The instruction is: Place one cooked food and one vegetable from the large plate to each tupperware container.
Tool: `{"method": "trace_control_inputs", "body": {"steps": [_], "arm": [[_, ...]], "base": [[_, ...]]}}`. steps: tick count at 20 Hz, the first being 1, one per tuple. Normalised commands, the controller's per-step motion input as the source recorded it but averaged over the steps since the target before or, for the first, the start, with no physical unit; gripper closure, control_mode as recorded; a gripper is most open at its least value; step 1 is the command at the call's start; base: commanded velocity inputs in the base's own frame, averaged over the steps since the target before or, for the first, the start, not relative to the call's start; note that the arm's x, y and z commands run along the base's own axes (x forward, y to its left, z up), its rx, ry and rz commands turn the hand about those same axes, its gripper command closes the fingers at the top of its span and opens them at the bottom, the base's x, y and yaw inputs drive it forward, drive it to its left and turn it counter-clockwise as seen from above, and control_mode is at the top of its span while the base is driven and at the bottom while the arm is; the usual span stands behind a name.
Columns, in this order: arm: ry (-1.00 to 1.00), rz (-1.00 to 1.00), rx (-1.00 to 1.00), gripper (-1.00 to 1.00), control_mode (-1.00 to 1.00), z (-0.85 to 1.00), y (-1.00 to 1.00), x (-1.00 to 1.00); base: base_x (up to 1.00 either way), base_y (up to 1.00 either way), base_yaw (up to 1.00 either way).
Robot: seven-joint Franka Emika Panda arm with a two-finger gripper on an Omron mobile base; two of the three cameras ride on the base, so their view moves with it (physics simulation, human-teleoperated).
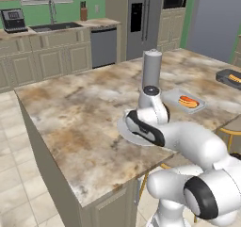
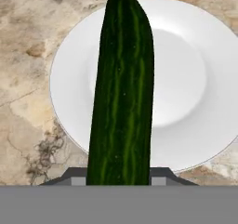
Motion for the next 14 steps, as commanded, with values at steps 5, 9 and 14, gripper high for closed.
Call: {"method": "trace_control_inputs", "body": {"steps": [5, 9, 14], "arm": [[0.18, 0.16, 0.04, 1.00, -1.00, 1.00, -0.13, -1.00], [0.41, 0.16, -0.05, 1.00, -1.00, 0.81, 0.00, -0.54], [0.26, 0.04, -0.11, 1.00, -1.00, 0.11, -0.03, -0.23]], "base": [[0.00, 0.00, 0.00], [0.00, 0.00, 0.00], [0.00, 0.00, 0.00]]}}
